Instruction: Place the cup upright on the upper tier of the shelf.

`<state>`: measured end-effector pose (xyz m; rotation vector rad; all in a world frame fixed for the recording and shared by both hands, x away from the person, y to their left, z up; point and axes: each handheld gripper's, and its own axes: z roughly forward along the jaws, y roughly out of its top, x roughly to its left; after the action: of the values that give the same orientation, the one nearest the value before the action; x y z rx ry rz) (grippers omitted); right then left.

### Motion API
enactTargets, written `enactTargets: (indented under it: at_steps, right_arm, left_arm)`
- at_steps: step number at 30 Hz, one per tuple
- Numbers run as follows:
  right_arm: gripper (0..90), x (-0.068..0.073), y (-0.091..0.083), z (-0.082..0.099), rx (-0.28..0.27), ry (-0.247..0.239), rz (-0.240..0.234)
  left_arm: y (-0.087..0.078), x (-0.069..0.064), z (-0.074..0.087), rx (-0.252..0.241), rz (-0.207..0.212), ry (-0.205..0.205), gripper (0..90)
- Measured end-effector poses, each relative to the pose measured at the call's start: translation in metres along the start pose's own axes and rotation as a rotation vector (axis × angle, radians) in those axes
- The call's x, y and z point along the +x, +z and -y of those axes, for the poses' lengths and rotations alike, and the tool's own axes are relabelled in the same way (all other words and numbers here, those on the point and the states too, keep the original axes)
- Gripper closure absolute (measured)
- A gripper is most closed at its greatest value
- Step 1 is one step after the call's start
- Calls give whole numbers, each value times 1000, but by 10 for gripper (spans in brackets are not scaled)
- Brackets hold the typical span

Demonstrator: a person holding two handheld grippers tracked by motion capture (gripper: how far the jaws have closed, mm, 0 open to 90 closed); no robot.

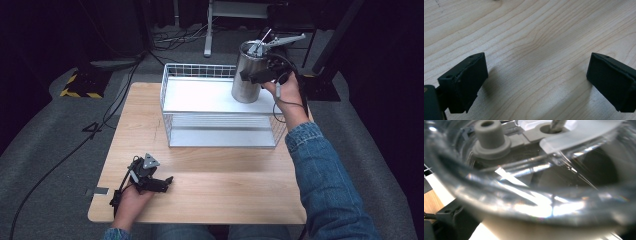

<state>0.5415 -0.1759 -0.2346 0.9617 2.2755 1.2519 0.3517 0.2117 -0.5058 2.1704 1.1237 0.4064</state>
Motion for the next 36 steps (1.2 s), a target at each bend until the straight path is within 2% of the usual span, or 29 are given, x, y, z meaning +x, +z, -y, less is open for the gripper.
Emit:
enactTargets:
  at_steps: [7, 12, 15, 26, 36]
  right_arm:
    - [0, 2, -14, 3, -18, -5, -2]
    - [0, 3, -30, 6, -32, -2, 1]
    - [0, 3, -40, 8, -44, -1, -13]
    - [0, 12, -80, 17, -64, -44, -36]
    - [0, 20, -104, 36, -69, -65, -71]
  left_arm:
    - [0, 0, 0, -3, -2, 1, 40]
    - [0, 0, 0, -3, -3, 1, 40]
    - [0, 0, 0, -4, -4, 0, 41]
    - [0, 0, 0, 3, -1, 7, 42]
    - [0, 0, 1, -2, -3, 6, 42]
